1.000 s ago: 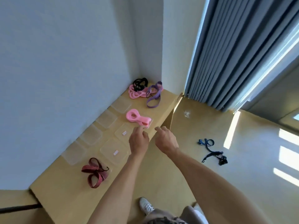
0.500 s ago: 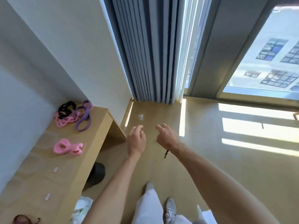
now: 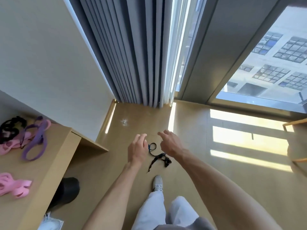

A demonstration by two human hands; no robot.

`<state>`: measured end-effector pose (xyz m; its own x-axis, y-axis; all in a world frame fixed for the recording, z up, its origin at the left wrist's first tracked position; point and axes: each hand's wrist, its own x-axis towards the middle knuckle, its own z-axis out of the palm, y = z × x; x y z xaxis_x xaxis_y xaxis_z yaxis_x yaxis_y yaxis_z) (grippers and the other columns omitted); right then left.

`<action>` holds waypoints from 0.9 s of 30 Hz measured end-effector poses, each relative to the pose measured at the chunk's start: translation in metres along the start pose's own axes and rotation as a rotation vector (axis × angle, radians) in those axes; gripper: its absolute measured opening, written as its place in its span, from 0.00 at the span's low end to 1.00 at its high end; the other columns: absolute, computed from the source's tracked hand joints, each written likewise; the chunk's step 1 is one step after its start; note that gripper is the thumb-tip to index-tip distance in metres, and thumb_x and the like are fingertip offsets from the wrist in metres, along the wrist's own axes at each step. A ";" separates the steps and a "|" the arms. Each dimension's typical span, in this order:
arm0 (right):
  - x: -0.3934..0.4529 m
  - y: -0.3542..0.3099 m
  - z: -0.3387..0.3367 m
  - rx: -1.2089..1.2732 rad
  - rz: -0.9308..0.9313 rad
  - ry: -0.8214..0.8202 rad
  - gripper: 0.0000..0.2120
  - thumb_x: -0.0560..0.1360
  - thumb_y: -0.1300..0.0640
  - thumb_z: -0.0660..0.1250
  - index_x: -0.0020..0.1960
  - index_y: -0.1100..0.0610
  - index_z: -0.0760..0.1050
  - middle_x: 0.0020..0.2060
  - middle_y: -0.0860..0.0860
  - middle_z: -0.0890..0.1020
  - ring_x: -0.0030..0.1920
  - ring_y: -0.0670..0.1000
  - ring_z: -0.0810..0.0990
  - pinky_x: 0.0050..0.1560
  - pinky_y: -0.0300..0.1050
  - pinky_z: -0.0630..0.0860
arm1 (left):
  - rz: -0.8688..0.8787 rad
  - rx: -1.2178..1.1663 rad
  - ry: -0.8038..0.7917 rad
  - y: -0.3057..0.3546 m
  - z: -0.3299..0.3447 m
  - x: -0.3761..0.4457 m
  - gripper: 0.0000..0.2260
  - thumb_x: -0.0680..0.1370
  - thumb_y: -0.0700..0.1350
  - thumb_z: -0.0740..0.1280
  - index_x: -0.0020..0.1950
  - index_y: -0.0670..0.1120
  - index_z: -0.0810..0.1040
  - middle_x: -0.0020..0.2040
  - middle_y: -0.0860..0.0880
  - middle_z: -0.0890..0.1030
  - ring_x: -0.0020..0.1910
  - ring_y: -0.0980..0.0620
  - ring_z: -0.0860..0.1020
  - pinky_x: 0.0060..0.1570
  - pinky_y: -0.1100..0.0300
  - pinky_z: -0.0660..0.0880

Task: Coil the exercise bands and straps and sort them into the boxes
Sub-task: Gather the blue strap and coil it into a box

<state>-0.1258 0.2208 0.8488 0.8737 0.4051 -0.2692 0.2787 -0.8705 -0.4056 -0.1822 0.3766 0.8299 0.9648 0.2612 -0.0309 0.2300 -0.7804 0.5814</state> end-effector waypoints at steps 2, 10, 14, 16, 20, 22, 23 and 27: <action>0.023 0.011 -0.011 -0.004 -0.045 0.008 0.25 0.73 0.67 0.60 0.69 0.56 0.72 0.55 0.55 0.78 0.51 0.58 0.78 0.47 0.51 0.78 | -0.019 0.002 0.022 0.012 0.003 0.026 0.11 0.78 0.36 0.65 0.59 0.43 0.80 0.52 0.45 0.82 0.43 0.42 0.80 0.39 0.51 0.78; 0.115 0.071 -0.002 -0.025 -0.165 -0.093 0.25 0.74 0.64 0.61 0.71 0.55 0.69 0.59 0.56 0.77 0.52 0.58 0.77 0.47 0.47 0.74 | -0.169 0.034 0.076 0.014 0.058 0.095 0.16 0.81 0.41 0.63 0.69 0.44 0.76 0.65 0.47 0.79 0.61 0.48 0.79 0.55 0.54 0.77; 0.163 0.115 0.050 -0.078 -0.214 -0.216 0.28 0.74 0.59 0.64 0.73 0.53 0.66 0.66 0.55 0.73 0.62 0.58 0.75 0.58 0.50 0.73 | -0.343 0.098 0.013 -0.024 0.137 0.100 0.21 0.82 0.43 0.61 0.76 0.46 0.70 0.75 0.43 0.70 0.73 0.45 0.70 0.65 0.51 0.71; 0.186 0.140 0.084 -0.095 -0.222 -0.264 0.29 0.74 0.58 0.66 0.75 0.53 0.64 0.67 0.56 0.71 0.63 0.59 0.74 0.58 0.50 0.74 | -0.397 0.129 -0.033 -0.046 0.184 0.098 0.23 0.82 0.43 0.62 0.78 0.47 0.67 0.77 0.41 0.66 0.74 0.44 0.68 0.66 0.50 0.70; 0.230 0.191 0.174 -0.126 -0.245 -0.336 0.30 0.73 0.62 0.66 0.74 0.54 0.64 0.65 0.56 0.71 0.60 0.60 0.75 0.53 0.50 0.76 | -0.453 0.159 -0.103 -0.103 0.292 0.098 0.25 0.81 0.43 0.64 0.79 0.46 0.65 0.78 0.39 0.65 0.73 0.40 0.69 0.64 0.47 0.72; 0.254 0.217 0.231 -0.128 -0.249 -0.359 0.30 0.73 0.64 0.65 0.73 0.54 0.63 0.65 0.56 0.71 0.59 0.60 0.75 0.54 0.51 0.77 | -0.483 0.166 -0.128 -0.139 0.351 0.103 0.26 0.81 0.43 0.64 0.79 0.46 0.64 0.77 0.39 0.66 0.71 0.40 0.71 0.62 0.47 0.73; 0.265 0.230 0.261 -0.129 -0.248 -0.368 0.29 0.73 0.64 0.64 0.73 0.54 0.63 0.64 0.57 0.71 0.60 0.60 0.75 0.54 0.51 0.77 | -0.496 0.171 -0.141 -0.158 0.381 0.106 0.26 0.81 0.42 0.64 0.79 0.46 0.64 0.77 0.39 0.66 0.69 0.41 0.72 0.60 0.47 0.74; 0.308 0.281 0.377 -0.144 -0.255 -0.391 0.29 0.73 0.67 0.62 0.73 0.55 0.64 0.64 0.58 0.72 0.60 0.60 0.75 0.52 0.51 0.77 | -0.550 0.159 -0.171 -0.233 0.491 0.119 0.23 0.81 0.42 0.63 0.76 0.46 0.67 0.74 0.42 0.68 0.66 0.42 0.74 0.54 0.46 0.76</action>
<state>0.0715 0.2060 0.3226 0.5632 0.6607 -0.4964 0.5407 -0.7488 -0.3832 -0.0583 0.3107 0.2909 0.7025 0.5664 -0.4310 0.7053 -0.6353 0.3147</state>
